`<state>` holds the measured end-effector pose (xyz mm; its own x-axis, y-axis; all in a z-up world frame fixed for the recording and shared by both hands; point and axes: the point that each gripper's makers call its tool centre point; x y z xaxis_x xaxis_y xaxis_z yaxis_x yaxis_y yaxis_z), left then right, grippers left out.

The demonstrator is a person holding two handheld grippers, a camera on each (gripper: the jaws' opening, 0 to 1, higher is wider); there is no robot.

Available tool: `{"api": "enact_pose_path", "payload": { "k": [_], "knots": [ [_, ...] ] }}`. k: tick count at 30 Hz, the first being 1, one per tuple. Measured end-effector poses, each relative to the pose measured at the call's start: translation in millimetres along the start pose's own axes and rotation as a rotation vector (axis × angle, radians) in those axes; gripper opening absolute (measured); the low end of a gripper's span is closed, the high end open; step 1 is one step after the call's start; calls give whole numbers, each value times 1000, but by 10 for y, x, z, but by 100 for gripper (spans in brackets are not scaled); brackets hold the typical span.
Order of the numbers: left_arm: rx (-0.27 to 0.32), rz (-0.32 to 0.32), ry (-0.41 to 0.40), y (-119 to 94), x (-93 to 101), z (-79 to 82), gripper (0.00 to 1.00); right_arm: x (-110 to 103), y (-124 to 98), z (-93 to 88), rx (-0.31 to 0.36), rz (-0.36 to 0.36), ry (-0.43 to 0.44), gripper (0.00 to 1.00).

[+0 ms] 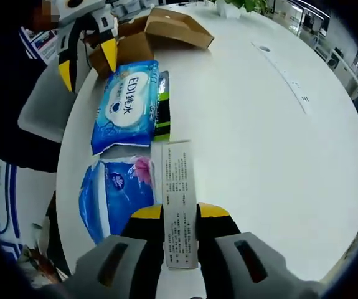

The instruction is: Operate the shoe box by opening the lid, removing the specified soft item, and placing it in the target area until the item is outside and the box remains undamaged.

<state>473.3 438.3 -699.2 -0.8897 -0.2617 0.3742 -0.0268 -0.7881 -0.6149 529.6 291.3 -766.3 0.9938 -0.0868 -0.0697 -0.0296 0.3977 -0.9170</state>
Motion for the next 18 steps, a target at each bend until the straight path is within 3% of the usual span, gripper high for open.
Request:
{"api": "enact_pose_path", "payload": {
  "k": [18],
  "knots": [
    [2, -9, -1, -6, 14, 7, 35, -39, -113, 143, 48, -16, 6, 23]
  ]
}}
Point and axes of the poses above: the point that each gripper's makers call its tool centre point, and the gripper's own axes: y roughly forward along the fingers, x roughly to its right, z roughly out of its top, and after that the axes turned 12 degrees about -y, right-handed
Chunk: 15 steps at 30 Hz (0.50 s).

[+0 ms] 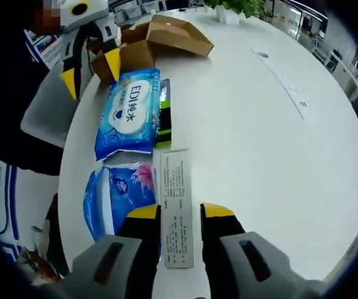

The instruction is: Operate the shoe box by opening the lid, removing the specified soft item, and placing it in the target area until the item is outside and the box remains undamaged.

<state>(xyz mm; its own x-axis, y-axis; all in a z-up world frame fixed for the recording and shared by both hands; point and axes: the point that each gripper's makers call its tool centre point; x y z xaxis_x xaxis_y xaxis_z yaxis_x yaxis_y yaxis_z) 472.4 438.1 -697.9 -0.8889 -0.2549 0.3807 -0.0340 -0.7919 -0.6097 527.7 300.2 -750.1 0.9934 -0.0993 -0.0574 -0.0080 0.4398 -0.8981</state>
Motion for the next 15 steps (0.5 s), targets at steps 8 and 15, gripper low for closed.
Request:
{"api": "enact_pose_path", "payload": {
  "k": [8, 15],
  "knots": [
    [11, 5, 3, -47, 11, 14, 36, -6, -129, 138, 10, -24, -25, 23],
    [25, 10, 9, -117, 42, 48, 36, -40, -304, 278, 32, -59, -26, 25]
  ]
}}
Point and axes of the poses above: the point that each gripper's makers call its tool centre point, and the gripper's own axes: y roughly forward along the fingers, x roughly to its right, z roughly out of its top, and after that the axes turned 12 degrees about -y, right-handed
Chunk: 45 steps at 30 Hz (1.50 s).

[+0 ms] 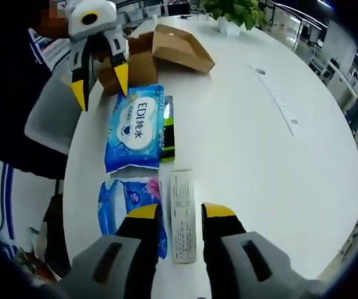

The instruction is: Operate the shoe box by opening the lid, removing the specified soft item, and placing it in the target area until the item is outside and the box remains undamaged.

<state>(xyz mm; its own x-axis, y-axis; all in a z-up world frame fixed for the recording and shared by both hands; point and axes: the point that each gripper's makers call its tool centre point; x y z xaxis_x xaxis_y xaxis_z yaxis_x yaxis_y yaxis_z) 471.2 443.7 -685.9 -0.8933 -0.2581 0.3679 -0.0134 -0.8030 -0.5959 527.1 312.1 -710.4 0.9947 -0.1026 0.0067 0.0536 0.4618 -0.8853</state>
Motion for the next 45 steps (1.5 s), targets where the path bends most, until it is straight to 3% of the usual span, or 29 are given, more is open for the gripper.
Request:
{"api": "enact_pose_path", "payload": {
  "k": [14, 20, 28, 38, 45],
  "knots": [
    [42, 4, 15, -241, 103, 54, 36, -248, -280, 318, 25, -65, -2, 23],
    [65, 14, 22, -438, 136, 38, 36, -411, -314, 561, 37, -82, -13, 23],
    [84, 30, 26, -764, 123, -87, 36, -585, -228, 1013, 69, -92, -28, 22],
    [115, 48, 10, -1142, 44, -269, 36, -745, -91, 1399, 71, -77, -30, 22],
    [142, 71, 3, -1479, -33, -359, 36, -833, -13, 1763, 84, -75, -43, 22]
  ]
}}
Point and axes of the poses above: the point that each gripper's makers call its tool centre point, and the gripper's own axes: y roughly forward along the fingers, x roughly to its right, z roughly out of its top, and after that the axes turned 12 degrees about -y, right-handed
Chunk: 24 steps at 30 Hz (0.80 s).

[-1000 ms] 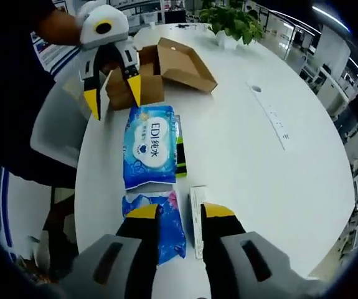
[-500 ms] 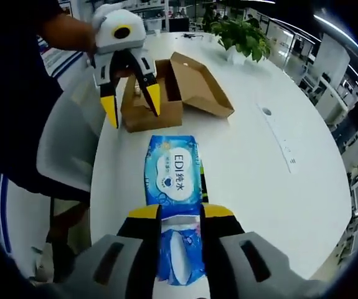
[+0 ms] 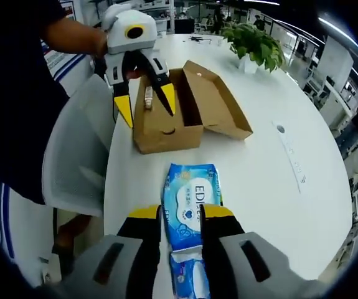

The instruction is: Operate the shoe box by opening the lid, removing the specified soft item, and placing it in the target area until the item is outside and the box remains undamaged.

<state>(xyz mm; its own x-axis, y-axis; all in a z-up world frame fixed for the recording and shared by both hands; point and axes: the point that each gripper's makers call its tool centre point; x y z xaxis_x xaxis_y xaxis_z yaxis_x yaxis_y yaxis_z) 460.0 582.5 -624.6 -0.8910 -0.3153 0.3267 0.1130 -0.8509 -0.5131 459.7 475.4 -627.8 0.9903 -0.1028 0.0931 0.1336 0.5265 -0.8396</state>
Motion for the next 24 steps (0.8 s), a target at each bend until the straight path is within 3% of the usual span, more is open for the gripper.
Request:
{"api": "enact_pose_path", "payload": {
  "k": [7, 24],
  "knots": [
    [11, 37, -17, -375, -156, -159, 36, -112, 191, 396, 34, -3, -2, 22],
    [18, 93, -23, -1026, -405, -408, 36, -242, 538, 1021, 68, 10, -22, 22]
  ]
}}
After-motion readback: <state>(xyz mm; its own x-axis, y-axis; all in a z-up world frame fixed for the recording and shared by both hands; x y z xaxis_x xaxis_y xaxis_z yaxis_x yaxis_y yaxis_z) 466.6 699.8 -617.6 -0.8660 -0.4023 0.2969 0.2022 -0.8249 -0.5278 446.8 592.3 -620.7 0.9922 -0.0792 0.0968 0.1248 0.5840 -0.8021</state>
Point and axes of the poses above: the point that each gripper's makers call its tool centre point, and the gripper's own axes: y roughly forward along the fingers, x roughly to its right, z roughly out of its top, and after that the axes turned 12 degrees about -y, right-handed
